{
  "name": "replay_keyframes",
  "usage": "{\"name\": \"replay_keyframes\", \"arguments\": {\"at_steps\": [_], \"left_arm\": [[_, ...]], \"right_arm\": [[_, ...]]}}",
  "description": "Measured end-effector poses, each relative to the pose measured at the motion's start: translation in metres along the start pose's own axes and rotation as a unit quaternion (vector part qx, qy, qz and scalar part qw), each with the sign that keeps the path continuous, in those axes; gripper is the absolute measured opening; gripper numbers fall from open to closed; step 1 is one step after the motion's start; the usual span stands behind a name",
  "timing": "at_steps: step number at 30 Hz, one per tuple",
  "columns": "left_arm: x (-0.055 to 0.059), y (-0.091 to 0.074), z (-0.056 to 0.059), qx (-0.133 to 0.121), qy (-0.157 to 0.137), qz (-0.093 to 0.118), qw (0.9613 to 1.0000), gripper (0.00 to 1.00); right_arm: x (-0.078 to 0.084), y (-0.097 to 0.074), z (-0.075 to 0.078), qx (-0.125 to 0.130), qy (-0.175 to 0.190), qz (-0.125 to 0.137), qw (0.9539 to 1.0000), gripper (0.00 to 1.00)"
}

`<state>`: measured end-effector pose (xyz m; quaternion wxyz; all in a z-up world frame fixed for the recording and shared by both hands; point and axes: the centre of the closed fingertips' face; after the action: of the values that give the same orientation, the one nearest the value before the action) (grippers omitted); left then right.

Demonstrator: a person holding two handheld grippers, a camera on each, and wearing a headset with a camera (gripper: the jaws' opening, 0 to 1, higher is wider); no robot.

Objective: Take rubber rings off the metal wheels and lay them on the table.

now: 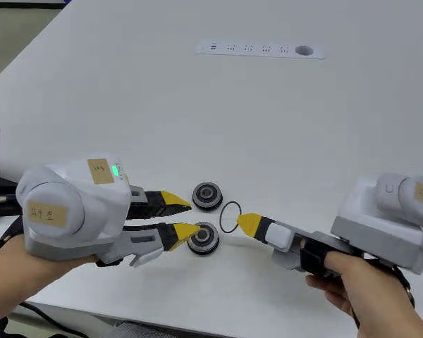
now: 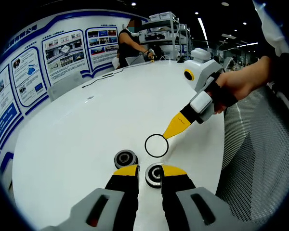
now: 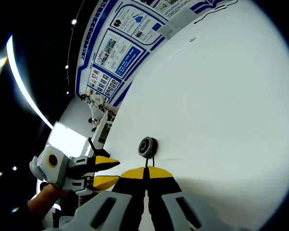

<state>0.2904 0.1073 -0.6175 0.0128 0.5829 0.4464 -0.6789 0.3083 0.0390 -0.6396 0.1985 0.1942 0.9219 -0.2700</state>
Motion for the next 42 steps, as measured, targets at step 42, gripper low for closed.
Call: {"name": "replay_keyframes", "arguments": {"at_steps": [42], "left_arm": [[0.006,0.013,0.005,0.018,0.007,-0.015,0.9997,0.14]], "right_arm": [[-0.021,-0.017,0.002,0.008,-0.083,0.066,0.9943,0.27]]}}
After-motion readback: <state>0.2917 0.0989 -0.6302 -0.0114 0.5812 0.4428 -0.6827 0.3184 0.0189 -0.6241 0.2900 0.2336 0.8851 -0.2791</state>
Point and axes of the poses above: the centre of the closed fingertips' face, and the gripper's own axes: y roughly forward along the fingers, z roughly to its right, x roughly out of its underside
